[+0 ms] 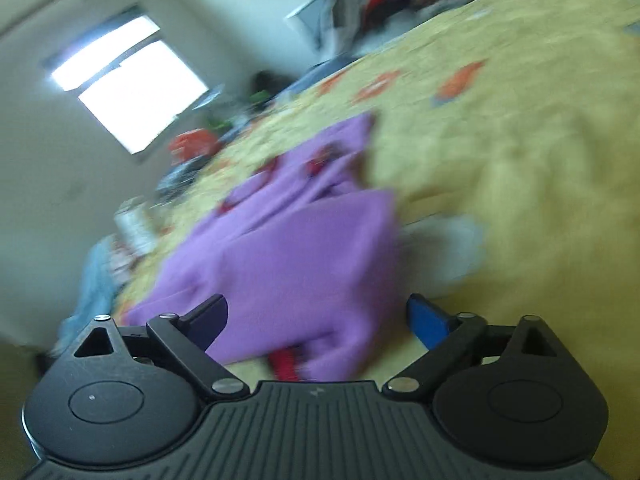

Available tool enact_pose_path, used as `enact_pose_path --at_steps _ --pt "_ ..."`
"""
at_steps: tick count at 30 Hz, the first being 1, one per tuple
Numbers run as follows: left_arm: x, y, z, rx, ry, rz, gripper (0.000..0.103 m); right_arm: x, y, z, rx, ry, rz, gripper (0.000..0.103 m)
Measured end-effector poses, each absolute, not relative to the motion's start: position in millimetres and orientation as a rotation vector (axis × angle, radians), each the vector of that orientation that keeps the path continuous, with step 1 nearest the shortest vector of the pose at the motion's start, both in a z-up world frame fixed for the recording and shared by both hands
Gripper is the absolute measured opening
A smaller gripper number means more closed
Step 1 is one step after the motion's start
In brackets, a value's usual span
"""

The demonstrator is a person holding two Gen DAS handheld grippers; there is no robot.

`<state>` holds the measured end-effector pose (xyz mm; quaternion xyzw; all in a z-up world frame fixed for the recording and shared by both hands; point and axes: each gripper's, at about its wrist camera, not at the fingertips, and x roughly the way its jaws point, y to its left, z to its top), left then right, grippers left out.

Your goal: Fold small clothes

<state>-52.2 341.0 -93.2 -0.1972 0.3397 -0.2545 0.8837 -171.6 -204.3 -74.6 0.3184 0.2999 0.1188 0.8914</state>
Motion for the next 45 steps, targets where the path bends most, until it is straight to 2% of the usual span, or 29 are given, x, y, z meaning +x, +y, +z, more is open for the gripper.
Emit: enact_pose_path --at_steps 1,2,3,4,7,15,16,17,18,21,23,28,31,32,33,34,35,36,37,39,45 --pt "-54 338 -93 -0.407 0.706 -0.52 0.093 -167 -198 -76 0.64 0.625 0.244 0.052" --pt "-56 335 -92 -0.377 0.707 -0.513 0.09 -160 -194 -79 0.628 0.656 0.238 0.009" --pt "-57 333 -89 -0.337 0.711 -0.498 0.075 -155 -195 -81 0.644 0.668 0.239 0.01" --pt "-60 334 -85 -0.31 0.709 -0.489 0.067 -154 -196 -80 0.661 0.648 0.25 0.01" --pt "-67 335 -69 -0.243 0.69 -0.48 0.071 -153 -198 -73 0.64 0.635 0.267 0.01" --pt "-57 312 -57 -0.165 0.707 -0.539 0.069 -162 -200 -79 0.652 0.638 0.287 0.01" --pt "-51 309 -63 -0.177 0.742 -0.543 0.064 -161 -199 -80 0.649 0.641 0.283 0.01" --pt "-46 308 -69 -0.207 0.763 -0.565 0.047 -161 -199 -79 0.646 0.639 0.283 0.01" --pt "-42 306 -73 -0.221 0.772 -0.594 0.034 -162 -199 -78 0.644 0.627 0.292 0.01" --pt "-35 307 -77 -0.274 0.784 -0.629 0.018 -168 -202 -70 0.676 0.572 0.321 0.009" --pt "-41 312 -66 -0.341 0.767 -0.685 0.017 -177 -207 -61 0.738 0.514 0.352 0.009" --pt "-46 322 -21 -0.465 0.764 -0.766 0.016 -189 -222 -17 0.773 0.401 0.406 0.009" --pt "-3 327 -31 -0.495 0.827 -0.712 0.019 -151 -238 -14 0.63 0.462 0.3 0.01" --pt "16 330 -44 -0.52 0.88 -0.668 0.021 -131 -244 -25 0.567 0.53 0.238 0.014" --pt "32 336 -60 -0.578 0.941 -0.663 0.022 -109 -252 -40 0.568 0.644 0.177 0.031" --pt "40 342 -74 -0.635 0.978 -0.642 0.025 -98 -257 -52 0.578 0.72 0.118 0.041" --pt "40 347 -79 -0.641 0.989 -0.589 0.031 -96 -258 -55 0.556 0.733 0.097 0.059" --pt "33 348 -79 -0.628 0.976 -0.593 0.041 -102 -257 -54 0.544 0.704 0.125 0.066" --pt "23 350 -76 -0.624 0.943 -0.609 0.047 -109 -256 -53 0.553 0.673 0.163 0.068" --pt "5 349 -70 -0.601 0.908 -0.604 0.075 -122 -254 -52 0.596 0.65 0.178 0.075" --pt "-7 332 -73 -0.592 0.896 -0.635 0.079 -145 -252 -68 0.715 0.631 0.19 0.074"
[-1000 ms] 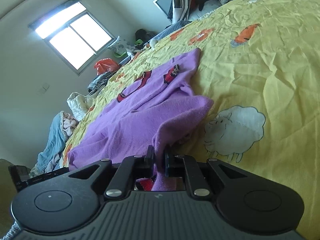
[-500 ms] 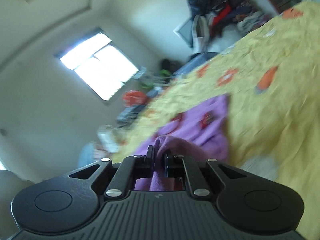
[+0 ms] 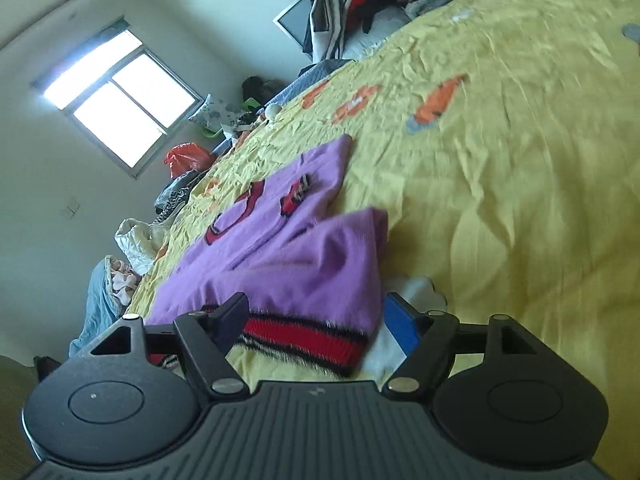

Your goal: Fold small clothes

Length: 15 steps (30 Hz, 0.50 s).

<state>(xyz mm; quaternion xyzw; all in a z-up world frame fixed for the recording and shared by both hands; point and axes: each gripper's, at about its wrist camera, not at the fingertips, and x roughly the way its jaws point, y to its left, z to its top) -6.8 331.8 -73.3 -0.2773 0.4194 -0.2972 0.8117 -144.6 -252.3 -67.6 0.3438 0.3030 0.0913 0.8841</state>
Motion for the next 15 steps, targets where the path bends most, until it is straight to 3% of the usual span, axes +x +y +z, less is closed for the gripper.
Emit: enact_pose_path --at_steps 7,15 --pt "12 326 -81 -0.724 0.936 -0.668 0.078 -157 -252 -75 0.75 0.633 0.185 0.074" --pt "9 342 -77 -0.883 0.861 -0.686 0.076 -160 -252 -76 0.762 0.623 0.196 0.075"
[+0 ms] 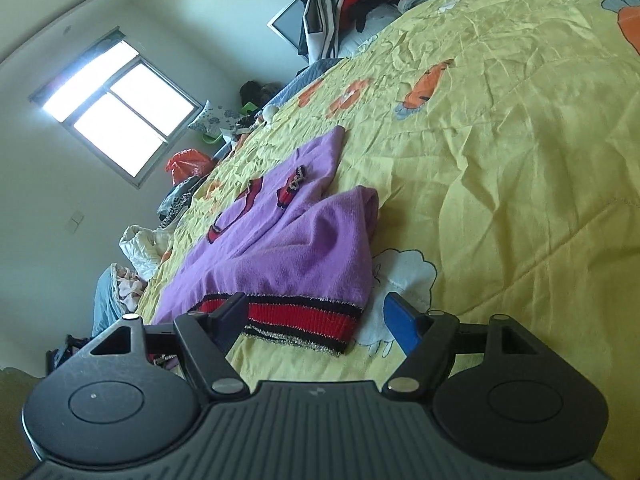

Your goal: Fold small clothes

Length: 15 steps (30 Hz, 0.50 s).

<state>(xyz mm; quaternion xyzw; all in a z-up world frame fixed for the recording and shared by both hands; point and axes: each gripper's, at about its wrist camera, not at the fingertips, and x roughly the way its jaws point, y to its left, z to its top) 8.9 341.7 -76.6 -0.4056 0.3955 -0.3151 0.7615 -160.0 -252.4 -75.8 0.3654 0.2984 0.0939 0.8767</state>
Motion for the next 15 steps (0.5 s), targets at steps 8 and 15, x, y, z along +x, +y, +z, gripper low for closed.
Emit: enact_pose_path --at_steps 8,15 --pt "6 343 -67 -0.82 0.824 -0.67 0.077 -163 -249 -77 0.767 0.626 0.195 0.075" --pt "-2 351 -44 -0.737 0.756 -0.67 0.08 -166 -248 -75 0.743 0.64 0.2 0.076"
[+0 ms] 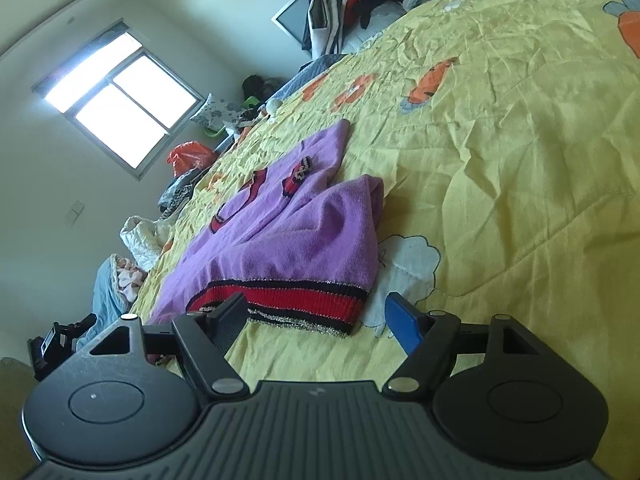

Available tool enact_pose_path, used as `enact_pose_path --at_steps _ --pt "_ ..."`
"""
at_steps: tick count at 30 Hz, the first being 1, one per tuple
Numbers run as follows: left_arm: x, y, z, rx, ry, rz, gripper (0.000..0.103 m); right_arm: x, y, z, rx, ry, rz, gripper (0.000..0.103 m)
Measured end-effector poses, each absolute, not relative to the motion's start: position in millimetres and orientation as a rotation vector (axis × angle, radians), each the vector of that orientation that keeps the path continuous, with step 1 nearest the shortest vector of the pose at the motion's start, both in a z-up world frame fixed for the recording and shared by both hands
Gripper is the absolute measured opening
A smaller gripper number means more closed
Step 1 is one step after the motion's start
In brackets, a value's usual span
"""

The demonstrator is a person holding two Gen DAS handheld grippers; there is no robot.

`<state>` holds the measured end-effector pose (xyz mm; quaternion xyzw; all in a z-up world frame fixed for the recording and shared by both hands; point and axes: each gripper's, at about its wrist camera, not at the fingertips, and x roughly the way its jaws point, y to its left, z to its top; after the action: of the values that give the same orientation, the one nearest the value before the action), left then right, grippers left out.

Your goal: Fold small clothes

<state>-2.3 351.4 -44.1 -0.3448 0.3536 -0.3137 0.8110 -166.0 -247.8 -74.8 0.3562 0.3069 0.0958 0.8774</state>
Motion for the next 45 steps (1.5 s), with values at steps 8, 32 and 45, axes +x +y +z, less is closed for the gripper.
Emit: enact_pose_path --at_steps 8,32,45 --pt "25 330 -72 -0.757 0.849 -0.716 0.081 -163 -245 -73 0.741 0.638 0.196 0.076" --pt "21 287 -111 -0.708 0.944 -0.837 0.038 -130 -237 -78 0.664 0.646 0.225 0.07" --pt "3 289 -91 -0.653 0.937 -0.841 0.01 -139 -234 -72 0.796 0.591 0.319 0.005"
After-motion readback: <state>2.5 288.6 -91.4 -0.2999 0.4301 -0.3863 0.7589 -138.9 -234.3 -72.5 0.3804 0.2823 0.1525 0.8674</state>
